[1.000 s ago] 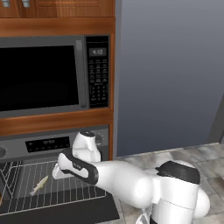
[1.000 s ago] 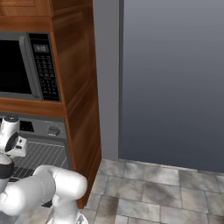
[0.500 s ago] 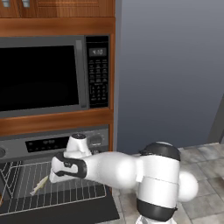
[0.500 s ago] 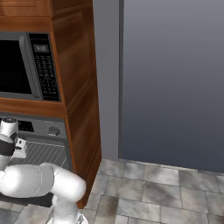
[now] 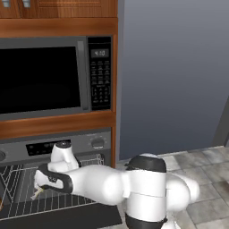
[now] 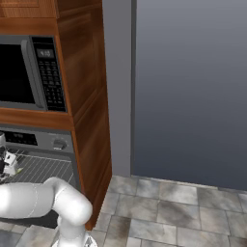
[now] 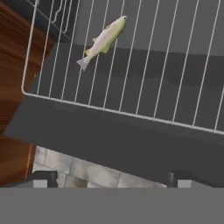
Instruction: Take the fish from the oven and place it on the plate on the counter.
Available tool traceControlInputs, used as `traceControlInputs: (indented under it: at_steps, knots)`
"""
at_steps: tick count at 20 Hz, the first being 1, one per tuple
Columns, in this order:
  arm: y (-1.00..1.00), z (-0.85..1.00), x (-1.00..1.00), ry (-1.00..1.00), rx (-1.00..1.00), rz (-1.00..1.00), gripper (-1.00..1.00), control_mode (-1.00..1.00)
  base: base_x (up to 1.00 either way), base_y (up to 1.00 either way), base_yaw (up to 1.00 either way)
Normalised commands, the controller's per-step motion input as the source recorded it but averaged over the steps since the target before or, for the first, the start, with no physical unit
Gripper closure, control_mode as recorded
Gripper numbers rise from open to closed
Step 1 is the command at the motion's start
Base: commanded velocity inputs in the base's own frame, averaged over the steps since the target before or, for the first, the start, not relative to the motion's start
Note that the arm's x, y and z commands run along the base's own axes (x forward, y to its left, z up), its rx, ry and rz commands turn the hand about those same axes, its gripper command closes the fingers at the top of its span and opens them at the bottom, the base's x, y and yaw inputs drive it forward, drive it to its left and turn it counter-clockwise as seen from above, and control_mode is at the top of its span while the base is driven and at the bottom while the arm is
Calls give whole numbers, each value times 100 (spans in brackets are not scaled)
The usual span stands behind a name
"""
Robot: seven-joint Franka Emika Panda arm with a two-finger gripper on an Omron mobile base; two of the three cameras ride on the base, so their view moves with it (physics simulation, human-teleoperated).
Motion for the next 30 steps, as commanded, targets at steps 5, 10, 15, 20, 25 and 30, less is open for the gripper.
traceControlInputs:
  at_steps: [5, 10, 15, 20, 25, 30]
  knots:
    - [40, -17, 0, -28, -7, -14, -100, -100, 0, 0, 0]
    - [12, 8, 0, -7, -2, -9, -100, -100, 0, 0, 0]
    - [0, 7, 0, 0, 2, 0, -100, -100, 0, 0, 0]
    - [-3, -32, 11, -6, 0, 0, -100, -100, 0, 0, 0]
    - [0, -17, 26, -7, 0, 0, -100, -100, 0, 0, 0]
    - [0, 0, 51, 0, 0, -2, -100, -100, 0, 0, 0]
